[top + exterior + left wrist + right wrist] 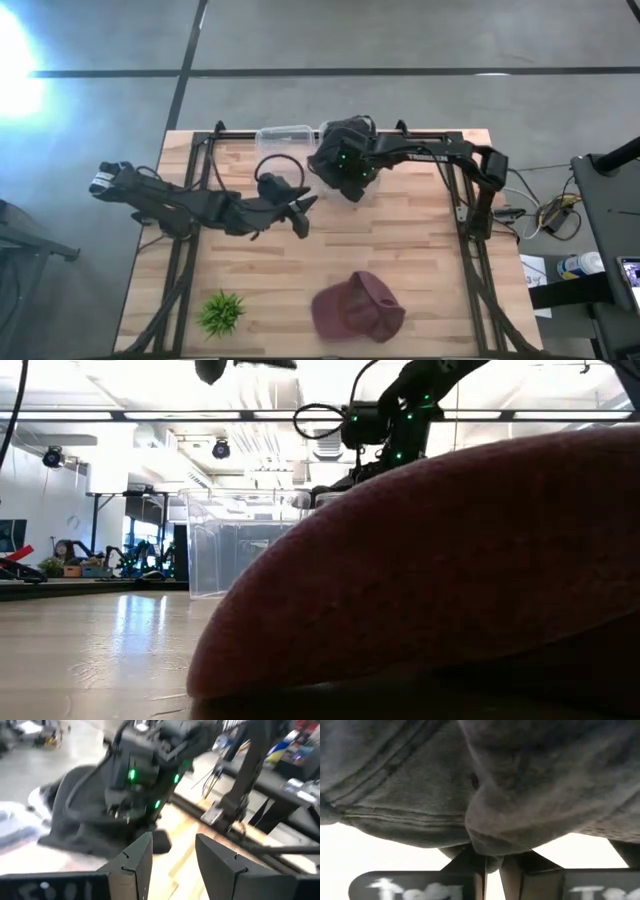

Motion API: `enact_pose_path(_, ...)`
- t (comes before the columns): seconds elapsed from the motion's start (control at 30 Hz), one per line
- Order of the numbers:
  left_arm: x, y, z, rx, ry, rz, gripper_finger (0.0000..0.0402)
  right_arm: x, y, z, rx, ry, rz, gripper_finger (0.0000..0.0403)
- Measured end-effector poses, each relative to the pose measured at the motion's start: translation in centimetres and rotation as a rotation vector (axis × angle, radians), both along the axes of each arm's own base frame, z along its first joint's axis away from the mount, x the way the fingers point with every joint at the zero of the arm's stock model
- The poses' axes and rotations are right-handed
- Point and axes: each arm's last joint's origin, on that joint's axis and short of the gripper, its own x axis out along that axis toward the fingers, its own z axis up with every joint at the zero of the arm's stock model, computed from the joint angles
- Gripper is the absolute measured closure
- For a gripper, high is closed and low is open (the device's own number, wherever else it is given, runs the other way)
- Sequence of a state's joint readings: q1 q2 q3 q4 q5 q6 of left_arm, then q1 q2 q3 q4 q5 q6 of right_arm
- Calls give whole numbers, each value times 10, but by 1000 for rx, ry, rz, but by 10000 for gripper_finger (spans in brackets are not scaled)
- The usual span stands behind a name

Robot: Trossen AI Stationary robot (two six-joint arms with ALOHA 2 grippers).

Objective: Pick & Place hat
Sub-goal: Put the black cap into the right transparent bin, then put the red cap into the left transparent bin

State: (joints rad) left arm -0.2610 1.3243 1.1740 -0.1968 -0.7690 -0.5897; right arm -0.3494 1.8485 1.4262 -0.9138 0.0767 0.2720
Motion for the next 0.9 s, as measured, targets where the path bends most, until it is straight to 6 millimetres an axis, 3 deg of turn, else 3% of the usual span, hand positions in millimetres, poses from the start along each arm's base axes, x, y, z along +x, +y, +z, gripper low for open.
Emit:
enact_pose_path(0.17,-6,-7,-14,-57,64,4,257,-1,-2,11,27,-13,-10,375)
enact_pose_path(0.37,-10,-15,-20,-92,115,-35,257,-22,6,72,-31,-130,40,372)
enact_pose_path(0.6,-4,-21,-30,-119,181,-146,257,-64,23,120,-98,-221,46,322)
enact_pose_path(0.77,6,-26,-43,-129,229,-183,257,-81,29,124,-91,-246,14,272)
enact_pose_path(0.9,16,-30,-57,-150,271,-214,257,-90,38,111,-41,-201,12,242)
